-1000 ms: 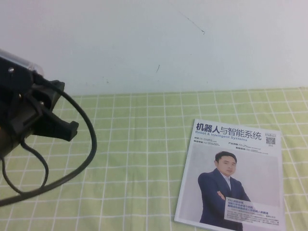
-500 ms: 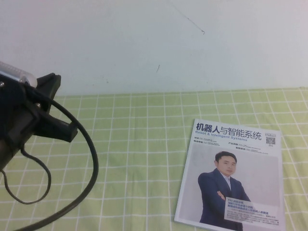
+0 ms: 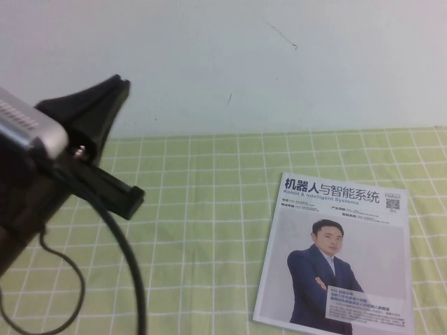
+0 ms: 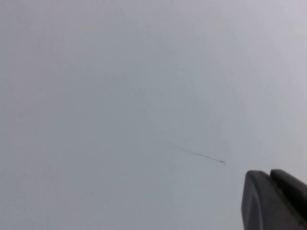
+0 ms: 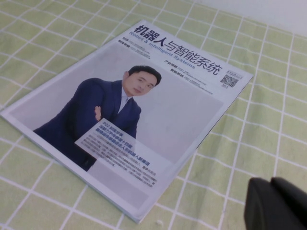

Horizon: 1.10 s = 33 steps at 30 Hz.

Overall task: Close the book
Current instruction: 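Close the open booklet and leave it lying on the table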

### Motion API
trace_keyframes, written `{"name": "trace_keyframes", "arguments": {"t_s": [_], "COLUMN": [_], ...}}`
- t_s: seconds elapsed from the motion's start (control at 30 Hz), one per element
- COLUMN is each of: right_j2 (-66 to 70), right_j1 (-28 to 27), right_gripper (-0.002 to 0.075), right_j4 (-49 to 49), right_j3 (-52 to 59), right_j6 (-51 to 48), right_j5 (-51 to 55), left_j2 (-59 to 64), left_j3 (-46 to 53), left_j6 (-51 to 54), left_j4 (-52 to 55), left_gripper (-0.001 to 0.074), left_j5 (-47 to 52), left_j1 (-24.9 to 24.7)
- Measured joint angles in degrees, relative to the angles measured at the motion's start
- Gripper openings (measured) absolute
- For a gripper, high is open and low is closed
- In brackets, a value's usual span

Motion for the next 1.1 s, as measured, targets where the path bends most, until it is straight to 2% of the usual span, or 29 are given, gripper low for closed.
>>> {"name": "trace_keyframes", "arguments": {"t_s": [0.17, 0.33, 0.67, 0.97, 1.1], "right_j2": [0.0, 0.0, 0.0, 0.0, 0.0], "right_j1": [0.0, 0.0, 0.0, 0.0, 0.0], "right_gripper": [-0.0003, -0.0003, -0.0003, -0.0003, -0.0003], "right_j4": [0.0, 0.11, 0.11, 0.11, 0.11], "right_j3": [0.0, 0.0, 0.0, 0.0, 0.0], "right_j6": [0.0, 0.0, 0.0, 0.0, 0.0], "right_j5": [0.0, 0.0, 0.0, 0.0, 0.0], "left_j2": [-7.71, -13.24, -14.26, -14.53, -19.26], "left_j3": [0.11, 0.11, 0.21, 7.34, 12.43], "left_j6": [11.41, 14.69, 15.48, 13.52, 12.73], "left_j4": [-15.6, -24.03, -24.44, -18.35, -18.35], "left_gripper": [-0.0004, -0.0003, -0.0004, -0.0004, -0.0004], "left_j5": [2.59, 9.44, 31.39, 33.31, 33.04], "left_j1": [0.0, 0.0, 0.0, 1.83, 5.65]}}
